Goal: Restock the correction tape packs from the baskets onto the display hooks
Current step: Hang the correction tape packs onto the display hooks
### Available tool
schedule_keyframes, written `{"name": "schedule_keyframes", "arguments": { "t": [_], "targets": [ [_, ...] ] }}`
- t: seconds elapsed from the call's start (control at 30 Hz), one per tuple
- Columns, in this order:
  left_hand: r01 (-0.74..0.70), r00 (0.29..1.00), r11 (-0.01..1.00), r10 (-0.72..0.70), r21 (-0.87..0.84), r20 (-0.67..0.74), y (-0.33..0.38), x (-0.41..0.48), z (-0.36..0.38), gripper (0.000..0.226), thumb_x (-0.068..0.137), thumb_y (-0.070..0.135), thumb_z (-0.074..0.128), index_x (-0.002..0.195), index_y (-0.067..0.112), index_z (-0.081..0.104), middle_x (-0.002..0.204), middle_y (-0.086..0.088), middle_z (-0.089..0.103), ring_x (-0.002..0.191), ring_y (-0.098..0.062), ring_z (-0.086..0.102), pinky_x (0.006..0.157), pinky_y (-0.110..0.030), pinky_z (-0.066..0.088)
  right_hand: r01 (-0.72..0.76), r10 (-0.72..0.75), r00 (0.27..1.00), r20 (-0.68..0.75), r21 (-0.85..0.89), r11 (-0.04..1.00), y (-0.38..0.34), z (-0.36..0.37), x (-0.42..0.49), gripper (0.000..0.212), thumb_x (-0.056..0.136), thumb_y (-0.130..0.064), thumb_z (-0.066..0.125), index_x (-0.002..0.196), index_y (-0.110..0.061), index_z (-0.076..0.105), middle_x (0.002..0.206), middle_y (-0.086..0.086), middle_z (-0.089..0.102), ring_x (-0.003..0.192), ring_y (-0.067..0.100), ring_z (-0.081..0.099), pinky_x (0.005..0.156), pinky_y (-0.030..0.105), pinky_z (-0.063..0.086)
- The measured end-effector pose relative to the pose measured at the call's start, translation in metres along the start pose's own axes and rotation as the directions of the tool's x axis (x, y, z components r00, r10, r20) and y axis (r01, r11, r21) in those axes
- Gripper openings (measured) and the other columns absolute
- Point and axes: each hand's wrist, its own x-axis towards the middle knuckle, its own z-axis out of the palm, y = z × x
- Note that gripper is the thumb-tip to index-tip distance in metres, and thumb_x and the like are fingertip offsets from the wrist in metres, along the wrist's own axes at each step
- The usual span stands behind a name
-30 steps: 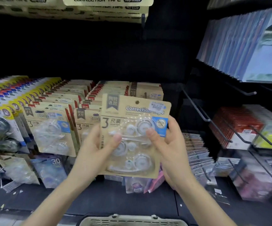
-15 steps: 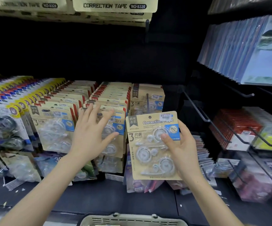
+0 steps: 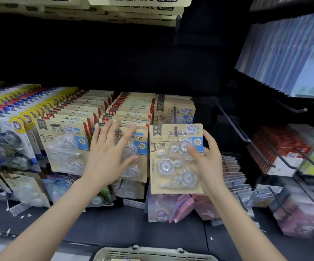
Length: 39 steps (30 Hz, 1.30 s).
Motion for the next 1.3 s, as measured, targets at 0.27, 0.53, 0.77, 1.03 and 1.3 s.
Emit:
{"name": "schedule_keyframes", "arguments": {
  "t": [0.27, 0.53, 0.77, 1.03, 1.3],
  "targets": [
    [-0.029, 0.999, 0.998, 0.03, 0.05, -0.025, -0.002, 0.0, 0.01, 0.076, 0.087, 0.062, 0.041, 0.149, 0.021, 0.031, 0.141, -0.028, 0.044, 0.136, -0.045, 0.034, 0.109, -0.063, 0.031, -0.063, 0.059, 0.995, -0.085, -0.05, 0.997, 0.031, 0.032, 0.075, 0.038, 0.094, -0.028, 0.065, 0.13, -0.02, 0.056, 0.121, -0.006, 0.066, 0.11, 0.013, 0.063, 0.099, 0.039, 0.051],
    [-0.038, 0.999, 0.996, 0.04, 0.084, -0.032, -0.004, 0.0, 0.014, 0.077, 0.086, 0.063, 0.041, 0.15, 0.02, 0.031, 0.141, -0.027, 0.043, 0.136, -0.043, 0.032, 0.109, -0.063, 0.032, -0.139, 0.114, 0.976, -0.186, -0.126, 0.982, 0.039, 0.036, 0.104, 0.053, 0.089, -0.036, 0.07, 0.127, -0.011, 0.043, 0.115, 0.0, 0.055, 0.101, 0.017, 0.055, 0.087, 0.032, 0.047],
    [-0.008, 1.0, 0.999, 0.008, 0.045, 0.01, -0.003, 0.001, 0.007, 0.074, 0.089, 0.062, 0.041, 0.151, 0.025, 0.029, 0.148, -0.029, 0.039, 0.14, -0.046, 0.03, 0.113, -0.062, 0.026, -0.229, 0.142, 0.956, -0.255, -0.35, 0.908, 0.052, 0.011, 0.065, 0.055, 0.095, -0.043, 0.058, 0.135, -0.01, 0.041, 0.116, 0.006, 0.057, 0.102, 0.023, 0.056, 0.084, 0.035, 0.042],
    [0.122, 0.989, 0.983, -0.108, -0.141, 0.104, 0.024, -0.139, 0.02, 0.048, 0.095, 0.034, 0.052, 0.134, 0.006, 0.056, 0.135, -0.027, 0.051, 0.128, -0.044, 0.046, 0.104, -0.051, 0.038, -0.172, 0.12, 0.983, -0.141, -0.455, 0.874, 0.129, -0.053, -0.092, 0.012, 0.094, -0.025, 0.063, 0.101, -0.017, 0.057, 0.087, -0.011, 0.062, 0.086, 0.018, 0.063, 0.082, 0.04, 0.049],
    [0.451, 0.633, 0.89, -0.264, -0.069, 0.728, 0.023, -0.313, 0.062, 0.071, 0.1, 0.061, 0.013, 0.135, 0.009, 0.045, 0.115, -0.03, 0.061, 0.106, -0.046, 0.056, 0.077, -0.055, 0.056, -0.187, 0.76, 0.409, 0.505, -0.769, 0.612, 0.229, -0.045, -0.22, 0.04, 0.065, -0.069, 0.073, 0.084, -0.038, 0.058, 0.092, -0.008, 0.065, 0.087, 0.009, 0.061, 0.088, 0.034, 0.053]
  ]
}}
